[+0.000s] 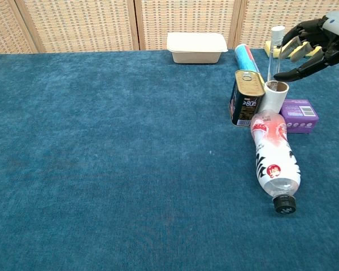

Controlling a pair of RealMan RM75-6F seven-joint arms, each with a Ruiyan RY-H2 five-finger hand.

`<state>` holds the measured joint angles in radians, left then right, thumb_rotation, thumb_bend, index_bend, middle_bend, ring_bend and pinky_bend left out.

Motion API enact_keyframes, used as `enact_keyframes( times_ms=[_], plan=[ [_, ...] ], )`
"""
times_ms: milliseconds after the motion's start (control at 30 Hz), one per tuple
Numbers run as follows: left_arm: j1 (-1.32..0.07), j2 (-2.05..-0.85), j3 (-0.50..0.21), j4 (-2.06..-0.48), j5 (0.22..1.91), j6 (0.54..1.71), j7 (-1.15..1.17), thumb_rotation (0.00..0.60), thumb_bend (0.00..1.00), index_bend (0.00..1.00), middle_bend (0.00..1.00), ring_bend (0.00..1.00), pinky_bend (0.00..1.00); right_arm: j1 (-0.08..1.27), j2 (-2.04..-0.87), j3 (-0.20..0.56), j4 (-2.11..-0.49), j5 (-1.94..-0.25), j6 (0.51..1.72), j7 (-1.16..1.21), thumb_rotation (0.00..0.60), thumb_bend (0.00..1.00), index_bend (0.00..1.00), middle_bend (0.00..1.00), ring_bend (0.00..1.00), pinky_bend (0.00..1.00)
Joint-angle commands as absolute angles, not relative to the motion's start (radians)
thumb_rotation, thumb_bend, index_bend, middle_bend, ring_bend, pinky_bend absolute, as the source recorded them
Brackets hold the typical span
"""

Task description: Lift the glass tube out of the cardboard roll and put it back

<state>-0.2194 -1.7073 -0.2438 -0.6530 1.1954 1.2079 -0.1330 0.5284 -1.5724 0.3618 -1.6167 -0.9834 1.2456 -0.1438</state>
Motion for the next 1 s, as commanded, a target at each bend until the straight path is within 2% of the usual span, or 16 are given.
enact_keyframes(
  times_ms=[33,1000],
  plan=[
    [-0.216,-1.707,-0.246,-0.657,1.192,1.211,-0.129,0.600,0.15,0.47,0.43,0.24,0.33,0.537,-1.580,0.365,-1.607,-0.979,1.236,-0.147,0.600,0.20,0.35,0.38,0.35,0.41],
    [-0.204,-1.703,-0.252,-0.676,1.183,1.220,-0.115,0.600,0.15,0.47,0.43,0.24,0.33,0.577,-1.610,0.371,-1.540,-0.937,1.208,-0.206,0.600,0.20,0.38,0.41,0.39,0.42]
  ],
)
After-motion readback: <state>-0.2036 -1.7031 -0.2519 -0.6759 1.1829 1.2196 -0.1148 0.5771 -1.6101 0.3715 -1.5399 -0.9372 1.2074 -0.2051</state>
